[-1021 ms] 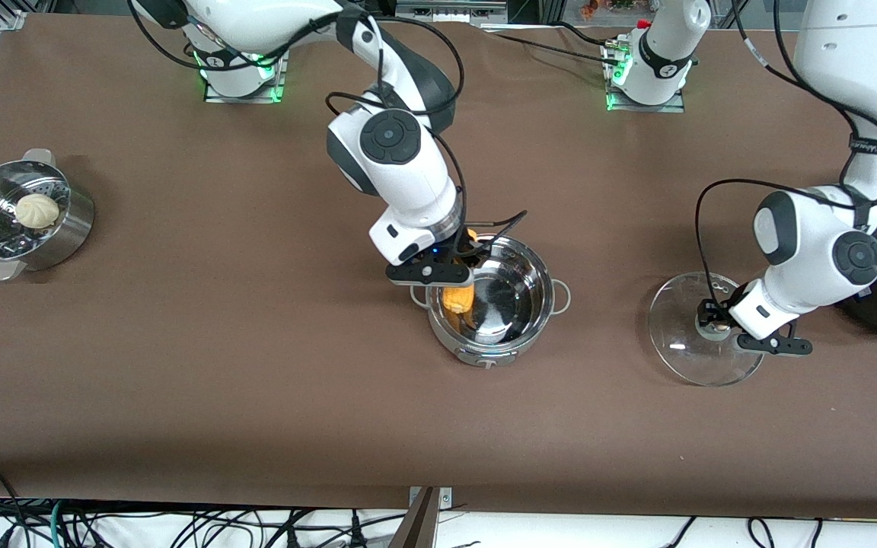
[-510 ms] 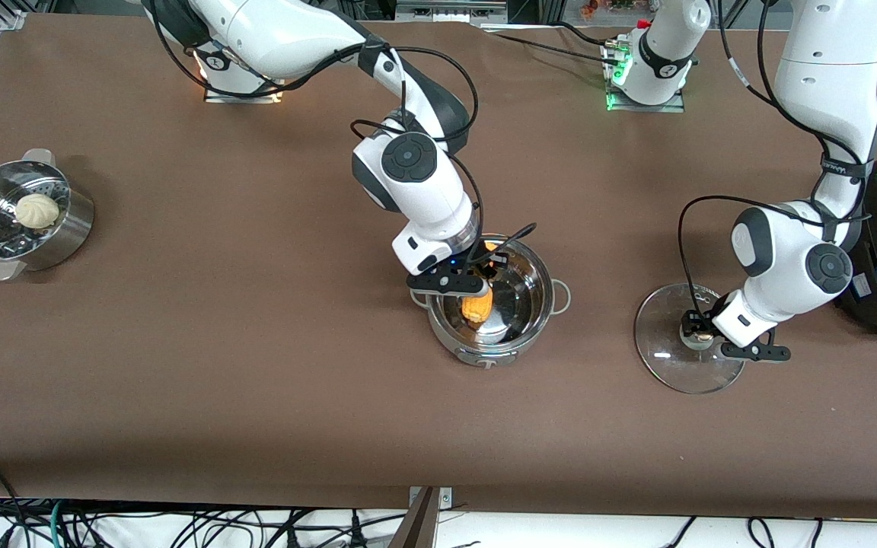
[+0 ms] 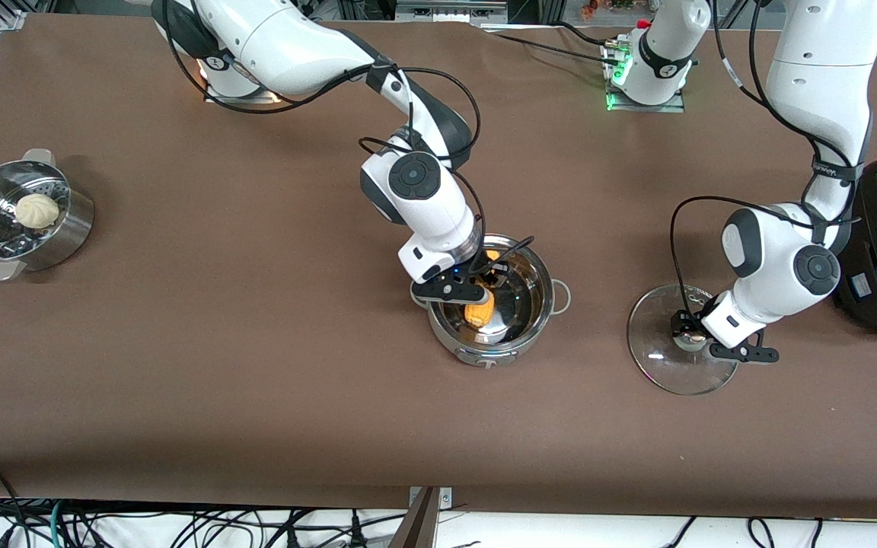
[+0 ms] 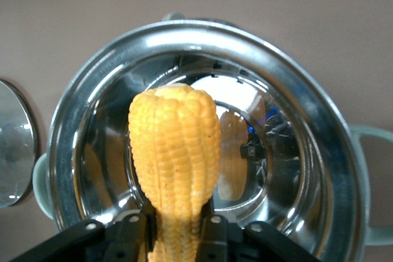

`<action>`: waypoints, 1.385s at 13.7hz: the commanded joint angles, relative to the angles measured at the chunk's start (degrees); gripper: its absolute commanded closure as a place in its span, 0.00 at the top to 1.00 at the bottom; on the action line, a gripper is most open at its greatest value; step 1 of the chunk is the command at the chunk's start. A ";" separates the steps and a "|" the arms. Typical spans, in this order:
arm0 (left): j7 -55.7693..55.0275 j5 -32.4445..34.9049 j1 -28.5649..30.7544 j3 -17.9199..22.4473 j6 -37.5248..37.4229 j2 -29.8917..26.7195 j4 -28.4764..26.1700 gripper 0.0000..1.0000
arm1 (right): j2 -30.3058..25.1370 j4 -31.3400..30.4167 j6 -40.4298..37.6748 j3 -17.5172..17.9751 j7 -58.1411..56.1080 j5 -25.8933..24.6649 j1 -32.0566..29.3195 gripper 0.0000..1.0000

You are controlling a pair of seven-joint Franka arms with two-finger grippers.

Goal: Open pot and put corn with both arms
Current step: 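Carry the corn over the open pot with the right gripper, then lower the corn into the pot and open the right gripper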

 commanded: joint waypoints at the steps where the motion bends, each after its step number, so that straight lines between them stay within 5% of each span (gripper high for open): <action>1: 0.91 -1.98 -0.31 0.40 0.28 -1.34 -0.80 1.00 | 1.42 2.32 -0.02 0.36 0.66 0.58 0.58 0.73; 2: 0.82 -1.89 -0.39 0.31 0.19 -3.35 -2.98 1.00 | 1.42 2.06 -0.02 0.36 0.57 0.50 0.76 0.99; 7: 0.91 -1.72 -0.13 0.31 -0.16 -15.57 -10.91 1.00 | -0.50 2.32 -3.95 -0.08 0.22 -0.47 0.59 1.00; 13: 0.82 -0.84 1.10 1.27 -7.96 -32.70 -14.43 1.00 | -13.76 1.88 -28.91 -0.26 -25.25 -0.30 -10.56 1.00; 16: -1.88 7.74 1.10 2.51 -19.71 -39.22 -9.89 1.00 | -18.60 1.53 -38.40 -0.26 -35.26 -0.38 -17.23 1.00; 19: -9.01 9.79 1.01 2.07 -42.28 -39.50 4.07 1.00 | -21.34 1.62 -46.58 -0.43 -37.21 -0.47 -23.82 1.00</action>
